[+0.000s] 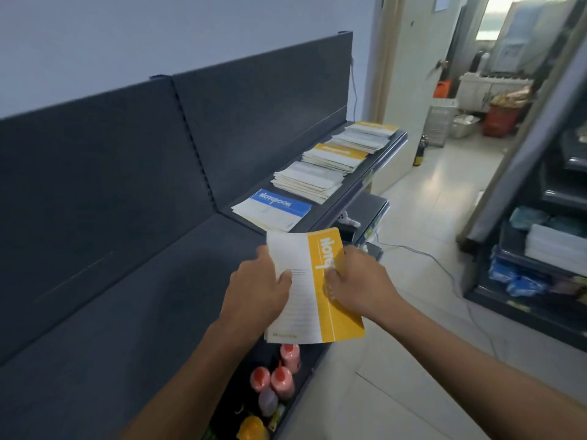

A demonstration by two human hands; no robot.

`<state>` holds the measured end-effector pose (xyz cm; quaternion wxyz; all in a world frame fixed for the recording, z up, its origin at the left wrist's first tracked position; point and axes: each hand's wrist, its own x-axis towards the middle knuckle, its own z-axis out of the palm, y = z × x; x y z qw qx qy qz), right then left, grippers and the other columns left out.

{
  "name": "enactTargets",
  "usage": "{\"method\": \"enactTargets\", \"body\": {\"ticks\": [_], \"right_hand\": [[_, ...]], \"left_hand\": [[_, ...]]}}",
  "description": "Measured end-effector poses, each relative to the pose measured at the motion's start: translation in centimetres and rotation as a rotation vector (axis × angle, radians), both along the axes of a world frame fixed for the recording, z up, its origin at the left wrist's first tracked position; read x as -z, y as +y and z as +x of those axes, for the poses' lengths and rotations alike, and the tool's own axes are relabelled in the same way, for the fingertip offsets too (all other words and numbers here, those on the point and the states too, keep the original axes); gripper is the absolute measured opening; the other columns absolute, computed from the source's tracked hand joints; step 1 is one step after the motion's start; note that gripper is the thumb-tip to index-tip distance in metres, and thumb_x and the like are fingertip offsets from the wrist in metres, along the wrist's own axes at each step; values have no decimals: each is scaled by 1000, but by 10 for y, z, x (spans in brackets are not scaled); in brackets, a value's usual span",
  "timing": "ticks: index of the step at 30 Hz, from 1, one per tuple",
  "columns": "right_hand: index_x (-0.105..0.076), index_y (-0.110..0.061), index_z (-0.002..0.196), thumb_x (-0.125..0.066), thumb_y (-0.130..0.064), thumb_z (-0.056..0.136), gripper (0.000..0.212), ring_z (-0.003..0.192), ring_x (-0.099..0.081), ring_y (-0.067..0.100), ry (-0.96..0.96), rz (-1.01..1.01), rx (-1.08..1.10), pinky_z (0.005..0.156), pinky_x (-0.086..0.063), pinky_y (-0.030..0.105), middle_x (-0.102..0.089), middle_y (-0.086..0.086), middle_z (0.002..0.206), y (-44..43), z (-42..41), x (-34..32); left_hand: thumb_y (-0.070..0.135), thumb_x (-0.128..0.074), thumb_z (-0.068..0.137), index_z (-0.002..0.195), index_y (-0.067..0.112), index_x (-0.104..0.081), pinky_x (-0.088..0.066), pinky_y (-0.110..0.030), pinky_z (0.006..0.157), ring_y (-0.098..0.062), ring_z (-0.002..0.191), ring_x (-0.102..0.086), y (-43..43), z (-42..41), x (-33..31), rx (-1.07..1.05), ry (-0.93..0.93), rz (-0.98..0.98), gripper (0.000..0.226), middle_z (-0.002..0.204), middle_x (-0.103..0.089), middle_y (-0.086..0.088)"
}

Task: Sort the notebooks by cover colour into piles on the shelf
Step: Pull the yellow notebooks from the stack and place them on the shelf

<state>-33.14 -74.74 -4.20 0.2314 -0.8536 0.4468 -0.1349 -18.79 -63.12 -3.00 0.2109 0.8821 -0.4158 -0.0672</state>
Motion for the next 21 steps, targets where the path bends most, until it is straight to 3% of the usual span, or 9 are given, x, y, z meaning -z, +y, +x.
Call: {"method": "enactTargets", "body": {"ticks": [3, 11, 15, 21], "right_hand": [[-51, -12, 100, -48, -32, 97, 20, 90, -60, 26, 0, -3, 28, 75, -50, 39, -61, 9, 105, -29, -5, 1], [-51, -15, 100, -45, -34, 98, 20, 88, -60, 28, 52, 11, 117, 73, -49, 37, -60, 8, 104, -119, -11, 9], [-51, -16, 94, -42, -36, 100, 22, 83, -57, 26, 68, -14, 158, 70, -42, 34, -61, 7, 103, -178, -5, 9], [-51, -18, 113, -48, -43, 98, 29, 91, -61, 23, 53, 23, 250, 79, -54, 40, -62, 4, 108, -269, 5, 5]], "left_hand": [[47, -56, 96, 135, 19, -39, -50, -34, 72, -24, 100, -64, -36, -4, 0, 32, -28, -5, 51, 116, -63, -4], [45, -55, 97, 132, 17, -41, -41, -30, 71, -19, 98, -58, -141, -2, 13, 132, -29, -15, 47, 118, -62, -3], [42, -53, 97, 125, 15, -43, -36, -30, 67, -14, 79, -46, -205, 9, 16, 189, -54, -54, 40, 105, -64, -4], [39, -55, 98, 127, 10, -43, -38, -32, 65, -24, 86, -61, -305, 22, 17, 261, -69, -89, 43, 105, -66, -8]]}}
